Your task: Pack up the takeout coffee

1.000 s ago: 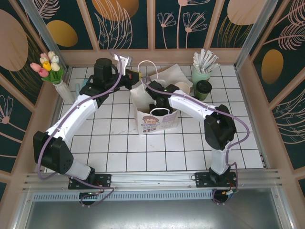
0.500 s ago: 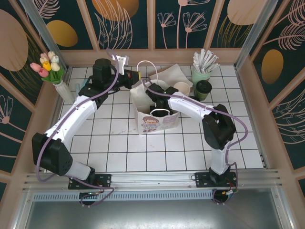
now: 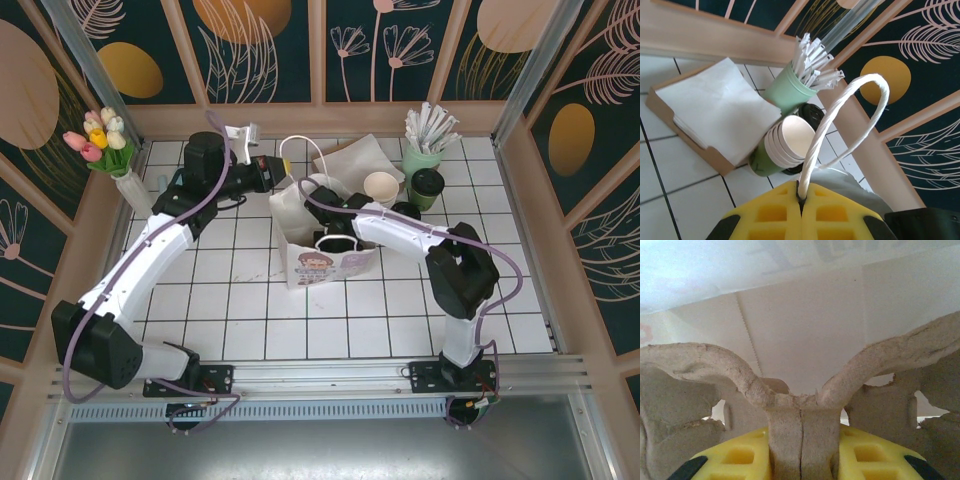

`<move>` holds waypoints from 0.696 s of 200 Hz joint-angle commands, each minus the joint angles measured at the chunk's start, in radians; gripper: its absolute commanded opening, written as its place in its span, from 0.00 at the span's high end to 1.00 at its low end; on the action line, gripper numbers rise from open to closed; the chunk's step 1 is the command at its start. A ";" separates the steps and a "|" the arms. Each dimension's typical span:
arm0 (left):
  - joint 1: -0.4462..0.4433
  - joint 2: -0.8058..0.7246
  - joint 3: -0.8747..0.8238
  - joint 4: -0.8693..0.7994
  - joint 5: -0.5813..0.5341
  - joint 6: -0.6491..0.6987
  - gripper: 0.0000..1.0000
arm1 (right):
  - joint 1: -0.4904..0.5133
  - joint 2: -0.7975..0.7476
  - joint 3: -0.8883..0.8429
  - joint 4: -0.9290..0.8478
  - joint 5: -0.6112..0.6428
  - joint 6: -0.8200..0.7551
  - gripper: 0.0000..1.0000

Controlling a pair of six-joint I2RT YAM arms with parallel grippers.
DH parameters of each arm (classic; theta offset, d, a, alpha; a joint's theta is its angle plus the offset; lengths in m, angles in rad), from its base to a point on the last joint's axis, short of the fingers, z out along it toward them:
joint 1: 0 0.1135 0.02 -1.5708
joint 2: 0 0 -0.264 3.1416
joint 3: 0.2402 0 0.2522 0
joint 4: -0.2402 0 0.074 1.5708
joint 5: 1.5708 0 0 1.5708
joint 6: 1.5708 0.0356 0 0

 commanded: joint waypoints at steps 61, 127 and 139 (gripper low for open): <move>0.000 -0.024 -0.011 -0.011 0.006 -0.034 1.00 | 0.016 0.033 0.095 -0.065 0.028 -0.073 0.38; 0.000 0.009 0.018 -0.026 -0.022 -0.004 1.00 | 0.032 0.011 0.173 -0.143 0.087 -0.096 0.22; 0.000 0.010 0.018 -0.027 -0.025 -0.001 1.00 | 0.031 -0.001 0.139 -0.113 0.094 -0.087 0.29</move>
